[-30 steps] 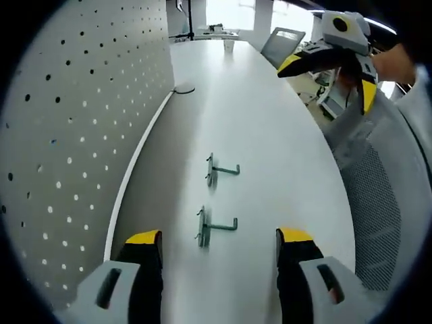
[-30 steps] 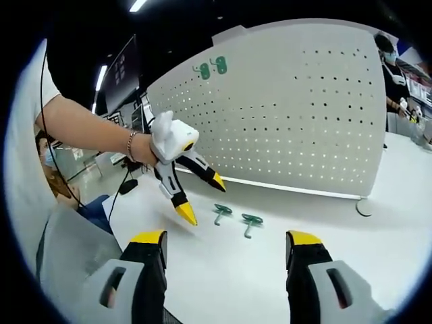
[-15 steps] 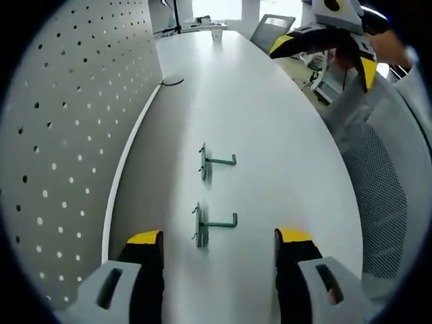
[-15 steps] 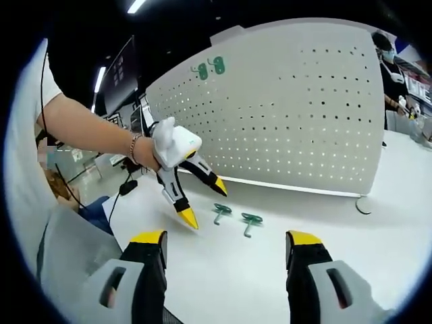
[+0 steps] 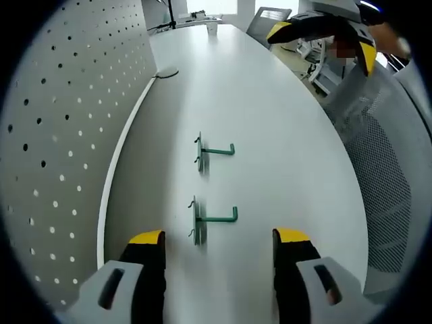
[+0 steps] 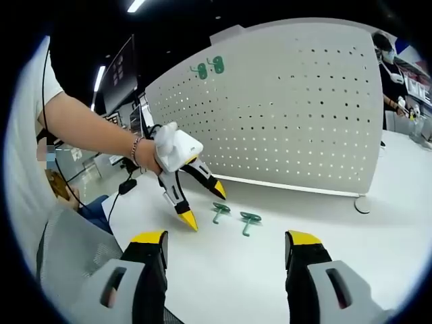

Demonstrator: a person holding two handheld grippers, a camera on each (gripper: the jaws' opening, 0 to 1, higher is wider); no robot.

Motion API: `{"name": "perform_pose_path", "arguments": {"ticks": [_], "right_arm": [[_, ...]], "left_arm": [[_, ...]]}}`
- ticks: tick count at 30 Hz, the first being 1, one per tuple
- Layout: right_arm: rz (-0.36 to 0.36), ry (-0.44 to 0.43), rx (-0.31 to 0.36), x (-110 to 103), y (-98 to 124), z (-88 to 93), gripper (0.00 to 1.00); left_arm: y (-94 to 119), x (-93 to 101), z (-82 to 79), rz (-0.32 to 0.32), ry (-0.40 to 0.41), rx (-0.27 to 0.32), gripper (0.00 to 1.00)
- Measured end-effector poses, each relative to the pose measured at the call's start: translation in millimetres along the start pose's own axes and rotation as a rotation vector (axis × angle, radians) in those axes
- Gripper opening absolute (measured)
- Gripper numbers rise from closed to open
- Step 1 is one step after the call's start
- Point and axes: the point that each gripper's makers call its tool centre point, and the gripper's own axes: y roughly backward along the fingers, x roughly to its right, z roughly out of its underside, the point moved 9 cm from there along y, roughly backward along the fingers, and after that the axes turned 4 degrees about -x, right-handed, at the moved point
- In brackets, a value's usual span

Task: Insert the hook assembly into the mounting plate slot until the hook locks in place.

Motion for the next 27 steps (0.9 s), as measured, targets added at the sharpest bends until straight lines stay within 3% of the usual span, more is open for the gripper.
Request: {"name": "perform_pose_path", "arguments": {"ticks": [18, 27], "right_arm": [[0.005, -0.005, 0.006, 1.5, 1.3, 0.2, 0.67], [0.005, -0.009, 0.008, 1.4, 2.5, 0.2, 0.66]], "left_arm": [[-3.1, -0.3, 1.3, 0.009, 0.021, 0.033, 0.65], [-2.4, -4.5, 1.6, -0.009, 0.050, 0.065, 0.48]]}}
